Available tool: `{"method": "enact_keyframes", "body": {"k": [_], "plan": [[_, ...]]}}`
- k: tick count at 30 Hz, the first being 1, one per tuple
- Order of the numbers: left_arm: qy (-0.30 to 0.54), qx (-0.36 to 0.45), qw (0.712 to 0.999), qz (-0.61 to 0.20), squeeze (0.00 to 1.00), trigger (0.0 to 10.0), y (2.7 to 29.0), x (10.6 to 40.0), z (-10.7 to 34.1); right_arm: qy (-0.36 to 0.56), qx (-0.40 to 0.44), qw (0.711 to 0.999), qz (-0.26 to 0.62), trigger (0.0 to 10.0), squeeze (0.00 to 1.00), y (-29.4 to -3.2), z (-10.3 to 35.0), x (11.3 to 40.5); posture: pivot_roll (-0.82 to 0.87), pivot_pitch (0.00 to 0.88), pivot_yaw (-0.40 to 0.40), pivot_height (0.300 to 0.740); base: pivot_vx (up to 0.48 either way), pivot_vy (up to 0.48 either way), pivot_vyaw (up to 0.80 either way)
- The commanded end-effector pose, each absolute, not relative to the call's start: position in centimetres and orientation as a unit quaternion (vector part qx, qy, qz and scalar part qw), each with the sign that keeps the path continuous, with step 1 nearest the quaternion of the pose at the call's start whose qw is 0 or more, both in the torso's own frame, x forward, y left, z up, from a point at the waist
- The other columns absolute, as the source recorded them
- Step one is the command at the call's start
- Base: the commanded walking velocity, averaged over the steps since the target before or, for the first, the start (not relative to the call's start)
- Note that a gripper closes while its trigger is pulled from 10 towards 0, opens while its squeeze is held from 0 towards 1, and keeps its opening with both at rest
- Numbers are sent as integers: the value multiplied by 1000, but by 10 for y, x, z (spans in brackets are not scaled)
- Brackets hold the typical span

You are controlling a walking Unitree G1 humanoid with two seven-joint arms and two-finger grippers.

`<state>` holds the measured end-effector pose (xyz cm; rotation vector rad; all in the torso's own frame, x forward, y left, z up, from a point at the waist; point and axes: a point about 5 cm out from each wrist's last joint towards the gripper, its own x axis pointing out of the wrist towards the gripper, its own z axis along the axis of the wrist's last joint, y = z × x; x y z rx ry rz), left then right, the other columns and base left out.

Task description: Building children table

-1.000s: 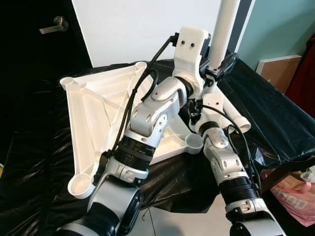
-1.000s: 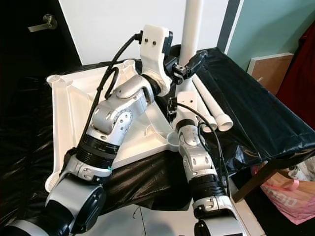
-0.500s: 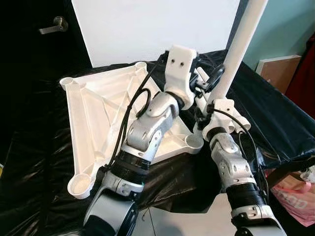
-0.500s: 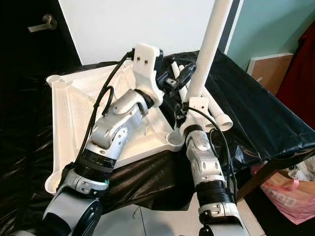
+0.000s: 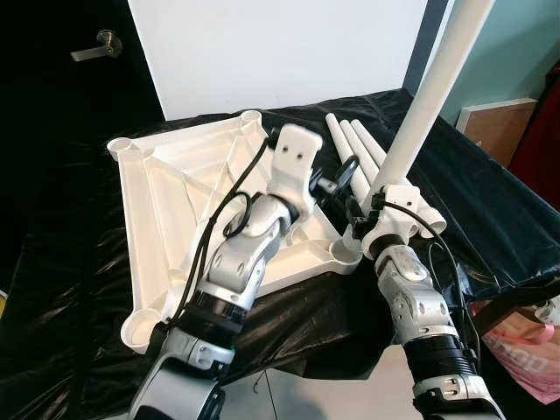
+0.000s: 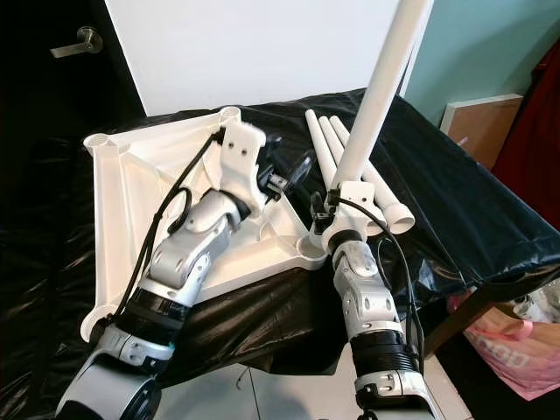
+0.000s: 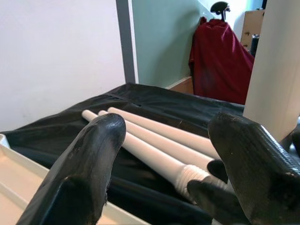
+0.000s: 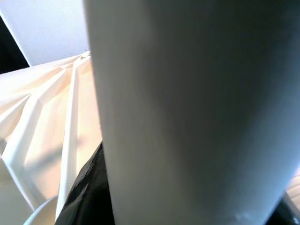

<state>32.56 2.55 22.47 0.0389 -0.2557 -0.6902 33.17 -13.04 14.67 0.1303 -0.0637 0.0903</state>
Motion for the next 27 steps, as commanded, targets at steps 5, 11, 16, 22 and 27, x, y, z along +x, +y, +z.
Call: {"method": "enact_keyframes", "body": {"k": [5,11,16,22,27], "plan": [[-105,35,911,-396,0,10000,25,316,208,-43,68,995,65,10000,0,-126,149,331,-195,0,13,740,0,0,0],[-87,33,871,-482,0,10000,24,295,196,-48,62,994,72,10000,0,-123,150,331,-188,0,7,740,0,0,0],[-61,44,850,-521,0,10000,26,284,183,-54,35,994,86,10000,0,-119,148,330,-188,0,10,740,0,0,0],[-44,46,849,-524,0,10000,27,280,175,-47,32,993,99,10000,0,-117,143,330,-185,1,8,740,0,0,0],[-31,51,848,-526,0,10000,29,277,169,-33,34,994,102,10000,0,-118,135,330,-183,9,7,740,0,0,0]]}}
